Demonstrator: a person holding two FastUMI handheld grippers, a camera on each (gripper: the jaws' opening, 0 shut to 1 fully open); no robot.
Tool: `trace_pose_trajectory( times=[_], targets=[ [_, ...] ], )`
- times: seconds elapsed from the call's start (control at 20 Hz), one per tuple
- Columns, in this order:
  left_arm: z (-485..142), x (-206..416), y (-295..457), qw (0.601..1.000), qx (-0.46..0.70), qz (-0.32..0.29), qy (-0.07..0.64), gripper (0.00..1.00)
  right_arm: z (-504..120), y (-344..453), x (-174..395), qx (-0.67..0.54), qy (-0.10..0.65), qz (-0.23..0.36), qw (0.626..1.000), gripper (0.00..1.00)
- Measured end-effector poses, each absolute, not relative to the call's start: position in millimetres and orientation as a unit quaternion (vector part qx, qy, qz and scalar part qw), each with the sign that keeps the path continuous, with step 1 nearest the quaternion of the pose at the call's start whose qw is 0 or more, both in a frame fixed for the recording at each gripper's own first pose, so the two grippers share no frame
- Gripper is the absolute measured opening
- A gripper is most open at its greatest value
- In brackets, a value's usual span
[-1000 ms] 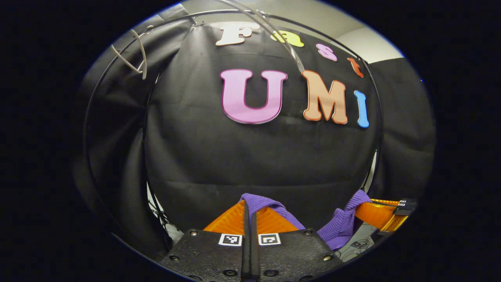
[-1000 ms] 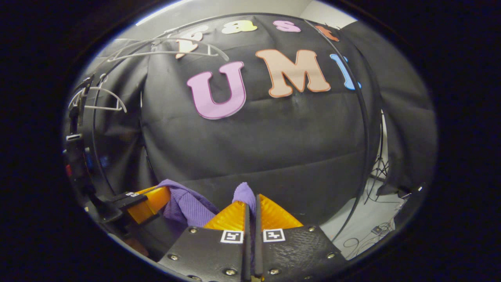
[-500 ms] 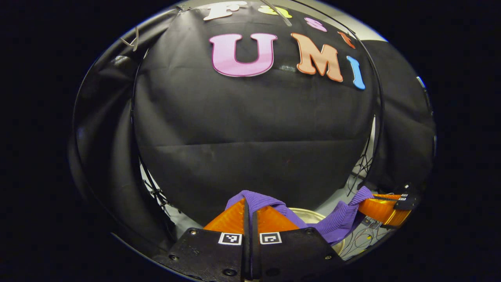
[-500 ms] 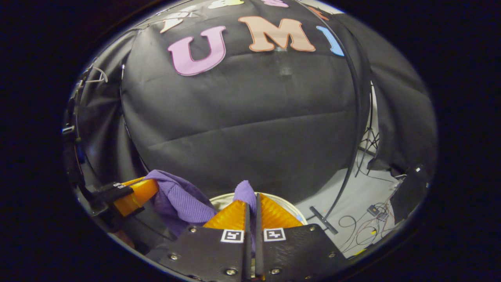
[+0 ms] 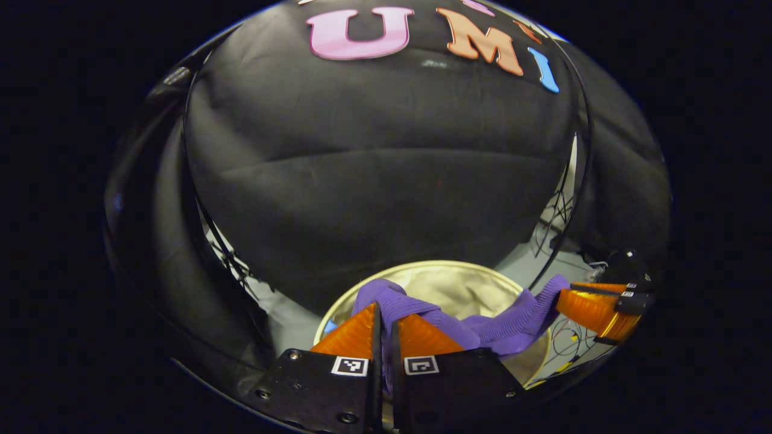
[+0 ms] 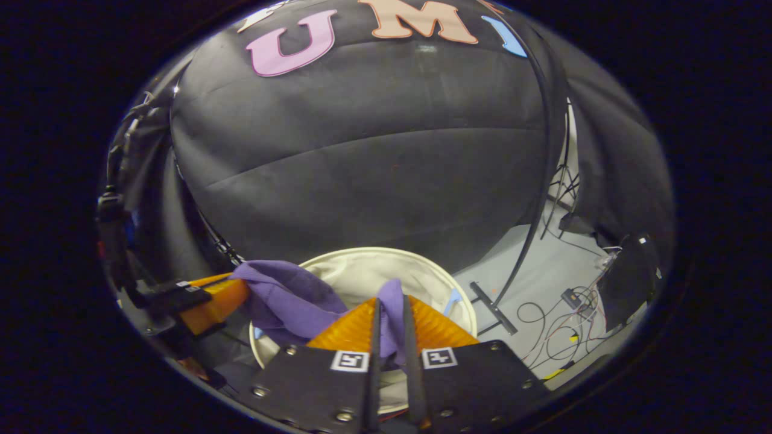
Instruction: Grasp the clothes on the hanger with both hands and then place them into the laundry hamper below.
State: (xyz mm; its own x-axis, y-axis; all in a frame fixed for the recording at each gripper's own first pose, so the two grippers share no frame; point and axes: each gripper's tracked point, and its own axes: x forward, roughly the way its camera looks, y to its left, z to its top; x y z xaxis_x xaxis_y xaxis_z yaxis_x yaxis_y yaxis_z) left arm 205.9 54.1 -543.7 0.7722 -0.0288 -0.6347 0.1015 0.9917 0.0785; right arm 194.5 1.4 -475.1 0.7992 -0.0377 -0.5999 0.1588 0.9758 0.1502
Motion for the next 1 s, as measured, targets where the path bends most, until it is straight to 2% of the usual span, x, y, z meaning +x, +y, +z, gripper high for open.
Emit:
trace_pose_trajectory(
  times=[0.05,0.15,0.25,0.3,0.35,0.45,0.5,1.0],
  targets=[
    [-552,202,54,0.933,0.045,-0.037,0.355,0.17,-469,-3,195,0.088,0.307,-0.06,0.946,0.31],
    [-545,208,62,0.934,0.045,-0.026,0.353,0.56,-460,-16,196,0.063,0.298,-0.072,0.95,0.57],
    [-521,218,78,0.946,0.044,-0.003,0.321,0.96,-451,-16,199,0.056,0.291,-0.073,0.952,0.78],
    [-509,221,79,0.95,0.038,0.0,0.31,0.94,-447,-17,202,0.055,0.287,-0.075,0.953,0.87],
    [-500,220,76,0.952,0.03,-0.002,0.304,0.99,-441,-18,205,0.056,0.282,-0.074,0.955,0.99],
    [-476,220,77,0.957,0.025,-0.004,0.288,0.96,-427,-17,211,0.055,0.271,-0.072,0.958,0.94],
    [-461,223,78,0.96,0.029,-0.003,0.277,0.96,-420,-14,213,0.053,0.266,-0.067,0.96,0.99],
    [-346,231,79,0.978,0.052,-0.004,0.201,0.96,-319,18,240,0.06,0.196,-0.027,0.978,0.99]
  ],
)
